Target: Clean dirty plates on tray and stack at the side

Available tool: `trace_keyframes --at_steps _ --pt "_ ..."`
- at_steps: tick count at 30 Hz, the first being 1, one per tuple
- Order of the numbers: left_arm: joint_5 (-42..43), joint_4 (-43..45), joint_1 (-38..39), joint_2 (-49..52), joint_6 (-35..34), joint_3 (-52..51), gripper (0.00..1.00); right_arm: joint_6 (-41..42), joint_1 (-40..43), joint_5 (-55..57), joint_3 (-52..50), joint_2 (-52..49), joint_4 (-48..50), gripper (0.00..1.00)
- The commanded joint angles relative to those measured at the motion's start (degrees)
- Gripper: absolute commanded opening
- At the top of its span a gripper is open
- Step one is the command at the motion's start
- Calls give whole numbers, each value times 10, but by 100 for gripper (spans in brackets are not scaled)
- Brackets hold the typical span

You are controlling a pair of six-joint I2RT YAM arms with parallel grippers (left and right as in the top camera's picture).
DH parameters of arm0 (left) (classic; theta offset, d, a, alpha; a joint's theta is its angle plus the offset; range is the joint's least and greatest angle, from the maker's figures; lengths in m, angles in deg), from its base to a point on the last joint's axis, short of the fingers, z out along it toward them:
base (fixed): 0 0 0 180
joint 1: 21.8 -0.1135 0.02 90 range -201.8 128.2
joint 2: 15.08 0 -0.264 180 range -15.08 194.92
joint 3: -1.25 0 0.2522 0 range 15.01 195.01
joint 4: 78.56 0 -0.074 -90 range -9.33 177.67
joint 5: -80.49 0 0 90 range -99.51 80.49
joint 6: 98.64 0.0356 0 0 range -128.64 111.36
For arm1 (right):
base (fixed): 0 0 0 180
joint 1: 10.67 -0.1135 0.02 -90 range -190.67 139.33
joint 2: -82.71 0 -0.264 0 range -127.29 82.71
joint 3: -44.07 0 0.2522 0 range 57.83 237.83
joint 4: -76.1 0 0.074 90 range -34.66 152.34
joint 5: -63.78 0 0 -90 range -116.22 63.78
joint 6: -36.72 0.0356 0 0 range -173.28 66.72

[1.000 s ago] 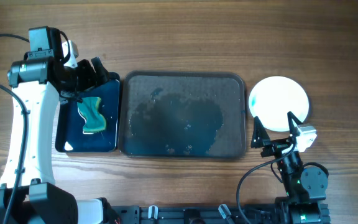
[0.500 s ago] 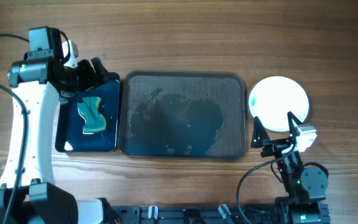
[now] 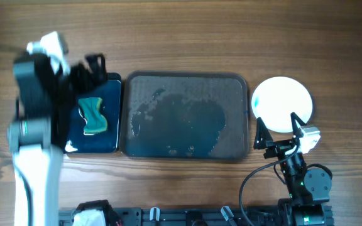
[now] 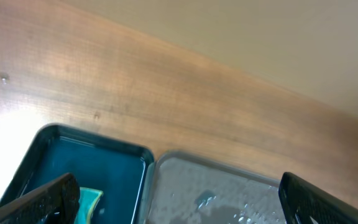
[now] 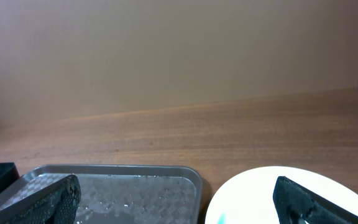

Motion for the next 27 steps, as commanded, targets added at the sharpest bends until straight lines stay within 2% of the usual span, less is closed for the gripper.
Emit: trace_keyframes --at_steps 1,9,13,15,18,27 --pt "-4 59 -12 -150 12 -145 100 -6 3 -3 -1 7 2 100" --pt "-8 135 -16 -367 28 -348 100 -6 3 -3 -1 7 2 100" --pt "-8 216 -16 -457 30 -446 100 -6 3 -3 -1 7 2 100" --pt "1 256 -16 -499 57 -490 100 -7 3 -3 -1 7 2 100" --pt "6 285 -14 -540 93 -530 100 -6 3 -3 -1 7 2 100" --pt "7 284 0 -608 206 -578 100 -6 3 -3 -1 7 2 99"
